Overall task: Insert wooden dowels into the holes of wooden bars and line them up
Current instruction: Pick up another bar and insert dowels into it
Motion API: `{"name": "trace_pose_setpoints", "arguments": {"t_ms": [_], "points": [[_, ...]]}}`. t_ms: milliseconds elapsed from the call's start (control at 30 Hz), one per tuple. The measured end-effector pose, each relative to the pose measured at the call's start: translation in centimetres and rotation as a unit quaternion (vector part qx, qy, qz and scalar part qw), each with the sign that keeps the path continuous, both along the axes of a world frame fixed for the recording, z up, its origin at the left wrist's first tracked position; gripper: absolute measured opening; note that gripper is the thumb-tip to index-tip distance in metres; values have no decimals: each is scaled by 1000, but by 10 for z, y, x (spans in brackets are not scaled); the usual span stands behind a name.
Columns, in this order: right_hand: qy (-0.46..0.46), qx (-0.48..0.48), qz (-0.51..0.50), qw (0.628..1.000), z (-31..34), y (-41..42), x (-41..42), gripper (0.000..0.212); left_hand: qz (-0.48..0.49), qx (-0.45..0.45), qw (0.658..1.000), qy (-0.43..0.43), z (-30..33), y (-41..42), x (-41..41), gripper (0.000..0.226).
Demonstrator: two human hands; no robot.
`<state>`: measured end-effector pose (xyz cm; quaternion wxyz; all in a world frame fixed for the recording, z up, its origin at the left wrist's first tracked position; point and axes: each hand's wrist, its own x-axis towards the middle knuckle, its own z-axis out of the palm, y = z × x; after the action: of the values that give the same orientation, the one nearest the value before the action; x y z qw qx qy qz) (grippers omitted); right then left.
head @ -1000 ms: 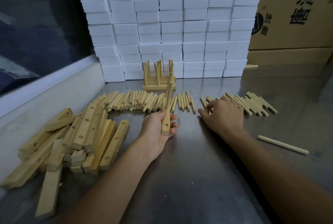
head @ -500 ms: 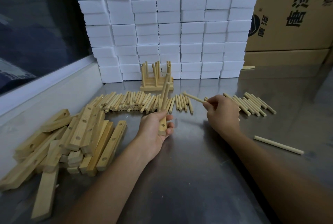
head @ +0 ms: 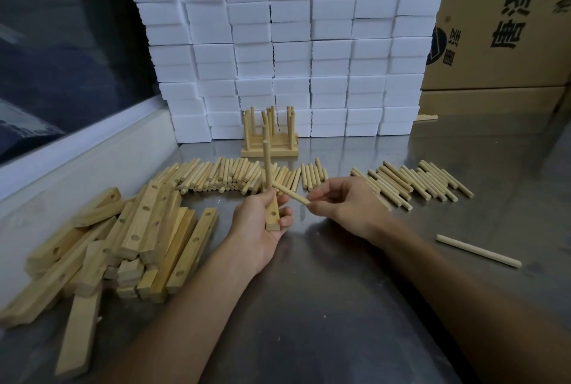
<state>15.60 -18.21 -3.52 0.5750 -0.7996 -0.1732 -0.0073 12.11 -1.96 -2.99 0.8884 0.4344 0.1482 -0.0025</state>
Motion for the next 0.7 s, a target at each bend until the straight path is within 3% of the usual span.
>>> {"name": "trace_pose_setpoints", "arguments": {"t_ms": [133, 367, 600, 700], "points": [[-13, -91, 31, 995, 0, 5, -1, 24, 1, -16, 1000, -1, 0, 1, 0, 23], [-38, -84, -5, 996, -8, 8, 2, 13, 12, -32, 999, 12, 0, 1, 1, 29], [-10, 1, -38, 999, -8, 7, 4, 19, -25, -84, 996, 0, -1, 8, 0, 21], [16, 58, -27, 998, -5, 6, 2, 5, -27, -95, 995, -11, -1, 11, -1, 21]]}}
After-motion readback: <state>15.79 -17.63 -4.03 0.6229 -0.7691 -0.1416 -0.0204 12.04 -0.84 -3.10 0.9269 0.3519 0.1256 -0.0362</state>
